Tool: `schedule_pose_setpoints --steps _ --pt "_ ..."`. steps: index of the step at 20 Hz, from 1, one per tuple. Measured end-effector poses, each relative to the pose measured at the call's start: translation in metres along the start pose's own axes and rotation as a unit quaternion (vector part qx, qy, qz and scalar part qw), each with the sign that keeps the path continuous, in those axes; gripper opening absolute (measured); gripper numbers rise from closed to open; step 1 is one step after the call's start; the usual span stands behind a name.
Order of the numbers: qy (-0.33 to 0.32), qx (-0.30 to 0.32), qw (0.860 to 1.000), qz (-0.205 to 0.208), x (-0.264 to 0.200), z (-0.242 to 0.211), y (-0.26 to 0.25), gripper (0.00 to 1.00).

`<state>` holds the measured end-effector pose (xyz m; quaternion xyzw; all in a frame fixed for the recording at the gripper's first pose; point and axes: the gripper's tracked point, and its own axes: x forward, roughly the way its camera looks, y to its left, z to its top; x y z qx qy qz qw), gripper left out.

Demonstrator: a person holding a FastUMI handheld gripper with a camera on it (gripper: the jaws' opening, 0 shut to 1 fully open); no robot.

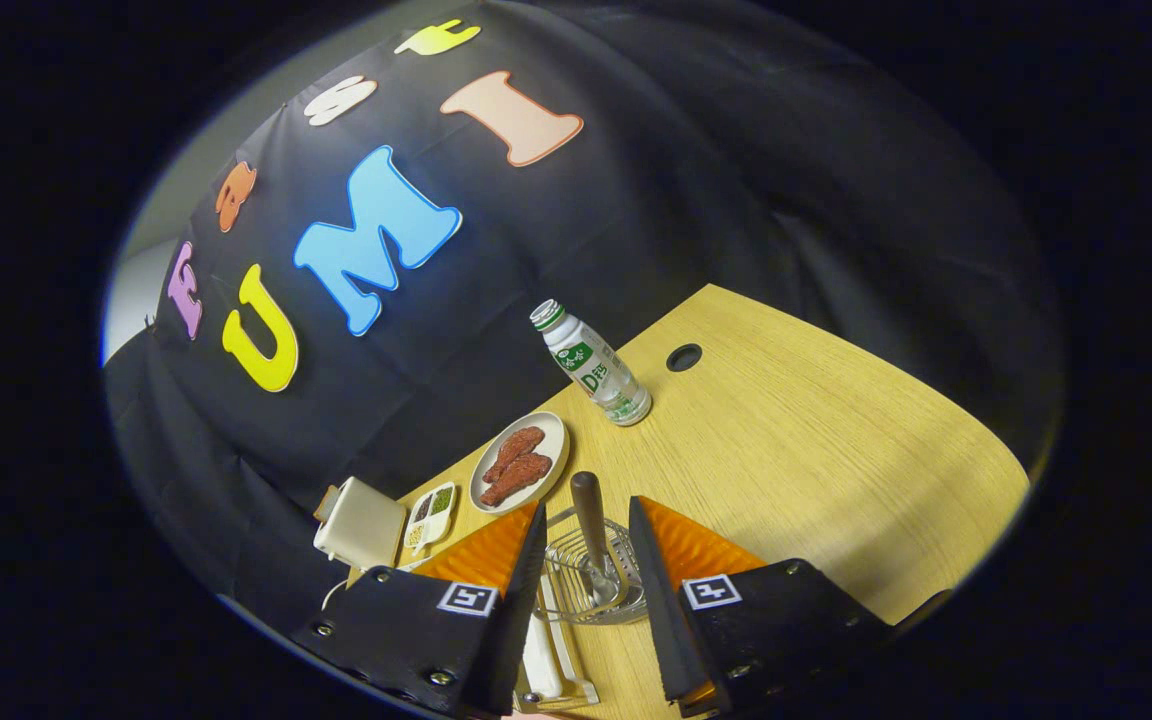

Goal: Take the plate from the dish rack, then take the spoon from the basket and place it into the plate.

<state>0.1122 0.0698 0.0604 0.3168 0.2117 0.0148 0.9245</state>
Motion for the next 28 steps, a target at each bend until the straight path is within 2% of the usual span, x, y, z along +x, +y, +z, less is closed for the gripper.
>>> schedule_pose_setpoints --steps 3,7,13,18,25,28 --pt "0.003 -0.018 1.0 -0.001 0.015 0.0 -0.001 0.52" --pt "0.006 -0.045 0.999 -0.004 0.021 -0.001 0.001 0.16" --pt "-0.014 -0.104 0.995 0.006 0.017 0.015 0.018 0.17" --pt "-0.033 -0.103 0.994 0.026 0.002 0.037 0.039 0.17" --pt "-0.084 -0.107 0.987 0.083 -0.065 0.084 0.093 0.17" --pt "-0.084 -0.114 0.983 0.115 -0.096 0.084 0.118 0.17"
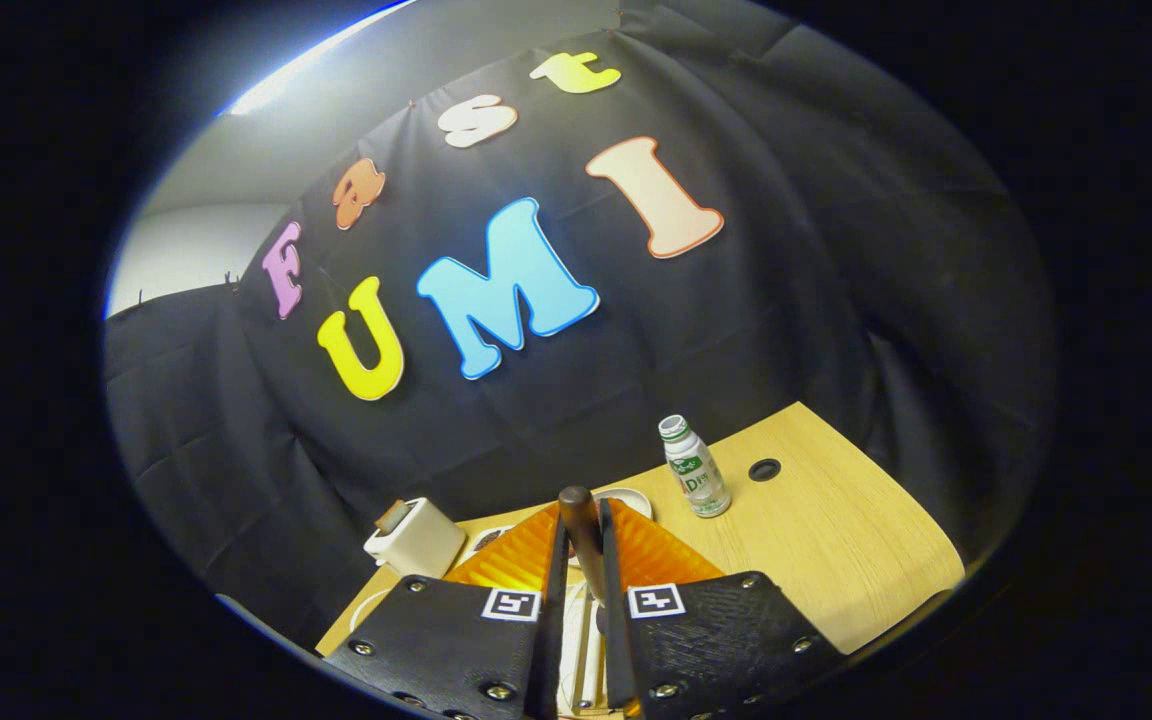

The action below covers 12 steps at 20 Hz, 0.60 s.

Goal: Take the plate from the dish rack, then take the spoon from the basket and place it into the plate.

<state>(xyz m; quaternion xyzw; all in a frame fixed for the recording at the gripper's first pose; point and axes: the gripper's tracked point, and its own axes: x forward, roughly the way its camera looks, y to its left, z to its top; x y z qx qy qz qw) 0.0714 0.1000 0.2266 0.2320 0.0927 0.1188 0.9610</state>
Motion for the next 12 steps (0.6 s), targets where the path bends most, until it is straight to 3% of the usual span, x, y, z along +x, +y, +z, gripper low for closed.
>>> schedule_pose_setpoints --steps 7,12 --pt "0.036 -0.051 0.996 0.069 -0.054 -0.037 0.067 0.17" --pt "0.084 -0.075 0.987 0.114 -0.087 -0.102 0.107 0.17"
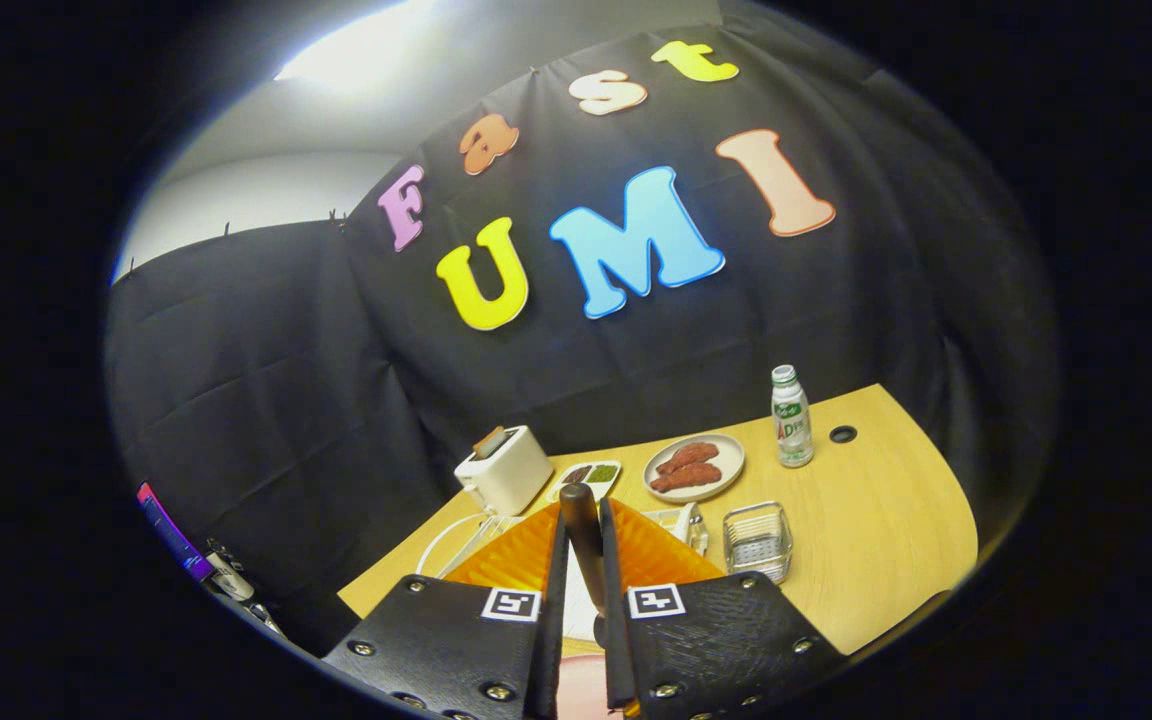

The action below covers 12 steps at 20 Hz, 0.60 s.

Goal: Take the plate from the dish rack, then take the spoon from the basket and place it into the plate.

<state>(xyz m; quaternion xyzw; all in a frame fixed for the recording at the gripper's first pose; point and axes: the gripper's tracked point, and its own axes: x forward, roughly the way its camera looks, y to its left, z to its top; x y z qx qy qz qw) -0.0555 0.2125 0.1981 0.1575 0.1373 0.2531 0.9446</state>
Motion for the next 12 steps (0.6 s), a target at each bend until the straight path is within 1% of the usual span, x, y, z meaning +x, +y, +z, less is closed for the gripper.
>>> schedule_pose_setpoints --steps 3,6,9,12 --pt "0.042 -0.014 0.999 0.021 -0.003 -0.05 0.023 0.17" --pt "0.067 -0.031 0.997 0.033 -0.005 -0.093 0.038 0.18" --pt "0.081 -0.047 0.995 0.038 -0.006 -0.122 0.046 0.17" --pt "0.087 -0.073 0.993 0.035 -0.007 -0.135 0.05 0.17"
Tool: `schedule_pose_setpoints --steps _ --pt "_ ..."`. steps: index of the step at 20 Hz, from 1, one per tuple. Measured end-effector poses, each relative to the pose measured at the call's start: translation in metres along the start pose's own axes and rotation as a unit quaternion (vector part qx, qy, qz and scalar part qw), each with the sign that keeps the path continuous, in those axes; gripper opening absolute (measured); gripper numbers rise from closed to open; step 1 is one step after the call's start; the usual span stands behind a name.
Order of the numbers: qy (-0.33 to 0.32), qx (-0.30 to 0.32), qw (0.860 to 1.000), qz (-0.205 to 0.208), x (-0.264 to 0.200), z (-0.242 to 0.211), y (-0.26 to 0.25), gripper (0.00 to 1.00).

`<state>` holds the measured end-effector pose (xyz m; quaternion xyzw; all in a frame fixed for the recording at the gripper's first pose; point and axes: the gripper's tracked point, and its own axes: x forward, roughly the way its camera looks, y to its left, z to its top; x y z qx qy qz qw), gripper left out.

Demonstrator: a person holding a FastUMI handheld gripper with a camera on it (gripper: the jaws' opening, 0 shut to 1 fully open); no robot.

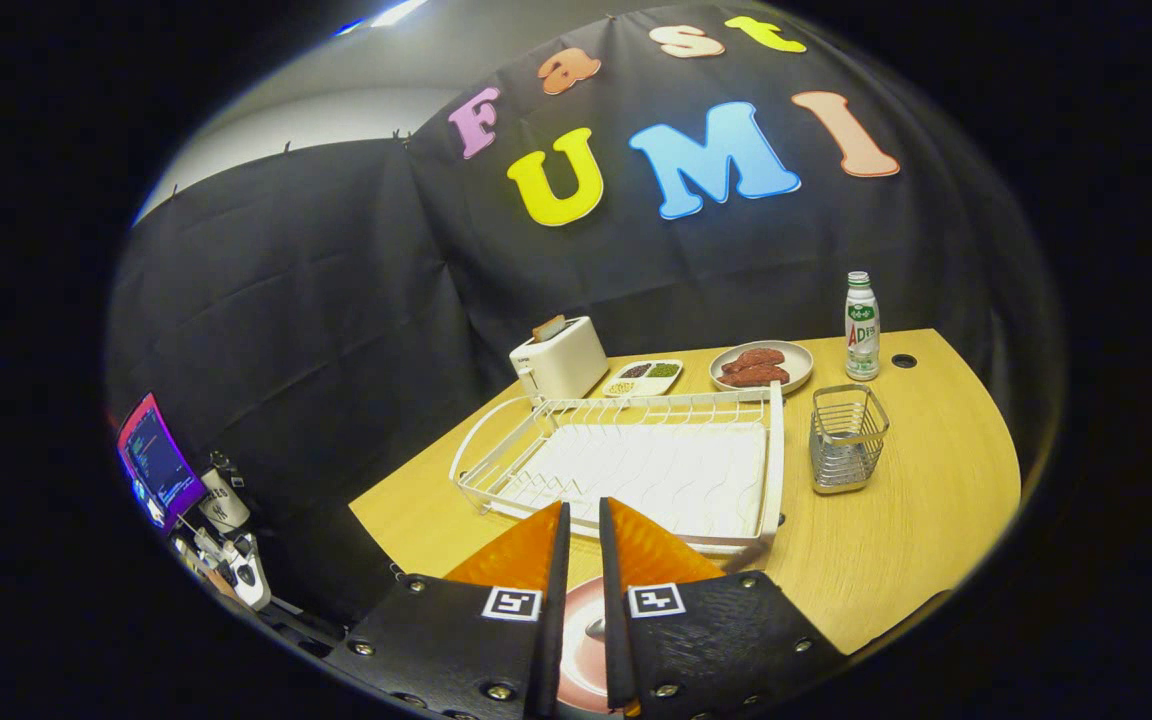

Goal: Take the plate from the dish rack, then take the spoon from the basket and place it into the plate.

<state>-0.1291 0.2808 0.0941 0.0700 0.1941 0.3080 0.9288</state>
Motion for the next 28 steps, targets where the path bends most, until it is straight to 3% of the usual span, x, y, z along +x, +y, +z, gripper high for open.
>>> schedule_pose_setpoints --steps 6,18,23,28 --pt "0.003 0.005 1.0 -0.003 0.003 -0.006 -0.005 0.17" --pt "-0.033 -0.001 0.999 -0.018 -0.006 0.027 -0.017 0.18" --pt "-0.089 -0.02 0.994 -0.055 -0.023 0.082 -0.042 0.17" --pt "-0.168 -0.053 0.979 -0.104 -0.053 0.154 -0.071 0.17"
